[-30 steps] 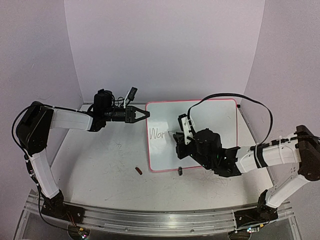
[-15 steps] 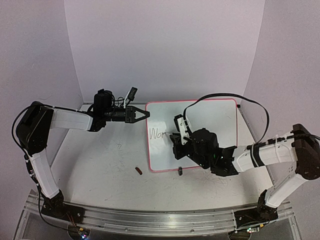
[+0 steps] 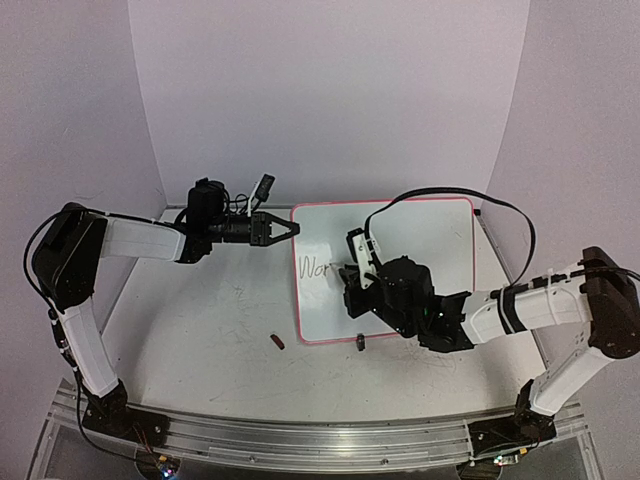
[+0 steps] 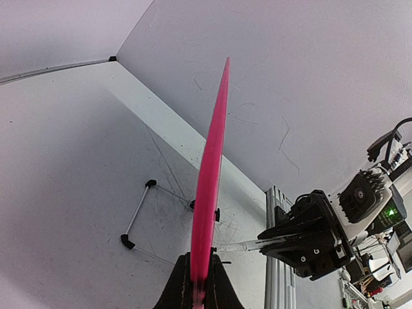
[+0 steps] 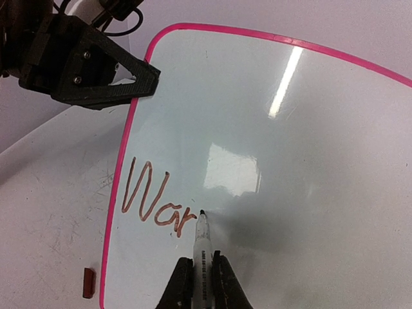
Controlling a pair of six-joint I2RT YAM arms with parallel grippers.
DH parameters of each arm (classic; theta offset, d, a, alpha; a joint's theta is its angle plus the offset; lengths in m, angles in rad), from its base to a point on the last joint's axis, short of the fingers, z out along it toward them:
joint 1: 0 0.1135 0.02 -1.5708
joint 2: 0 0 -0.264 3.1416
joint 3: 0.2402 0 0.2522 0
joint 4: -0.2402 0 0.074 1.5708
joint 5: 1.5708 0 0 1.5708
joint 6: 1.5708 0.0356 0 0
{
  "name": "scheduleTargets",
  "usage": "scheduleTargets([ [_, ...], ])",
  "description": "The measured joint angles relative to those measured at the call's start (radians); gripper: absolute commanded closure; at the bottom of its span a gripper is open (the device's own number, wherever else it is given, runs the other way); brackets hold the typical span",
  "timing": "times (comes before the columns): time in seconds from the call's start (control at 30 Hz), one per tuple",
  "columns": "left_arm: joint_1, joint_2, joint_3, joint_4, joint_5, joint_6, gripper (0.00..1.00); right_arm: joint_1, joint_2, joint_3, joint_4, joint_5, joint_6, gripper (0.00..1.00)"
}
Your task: Write a sentence on the whiteboard
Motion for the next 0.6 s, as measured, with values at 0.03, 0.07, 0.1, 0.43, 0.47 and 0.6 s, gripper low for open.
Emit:
scheduleTargets([
  [0.03, 0.0, 0.0, 0.0, 0.0, 0.0, 0.0, 1.0, 0.0, 0.0, 0.0, 0.0, 0.003, -0.001, 1.0],
  [0.07, 0.0, 0.0, 0.0, 0.0, 0.0, 0.0, 1.0, 0.0, 0.0, 0.0, 0.0, 0.005, -0.003, 1.0],
  [0.1, 0.0, 0.0, 0.0, 0.0, 0.0, 0.0, 1.0, 0.0, 0.0, 0.0, 0.0, 0.008, -0.004, 1.0],
  [0.43, 0.0, 0.0, 0.0, 0.0, 0.0, 0.0, 1.0, 0.0, 0.0, 0.0, -0.005, 0.012, 0.002, 1.0],
  [0.47, 0.0, 0.0, 0.0, 0.0, 0.0, 0.0, 1.0, 0.0, 0.0, 0.0, -0.006, 0.012, 0.003, 1.0],
  [0.6, 0.0, 0.0, 0.0, -0.001, -0.001, 0.0, 1.0, 0.002, 0.0, 0.0, -0.012, 0.011, 0.011, 1.0],
])
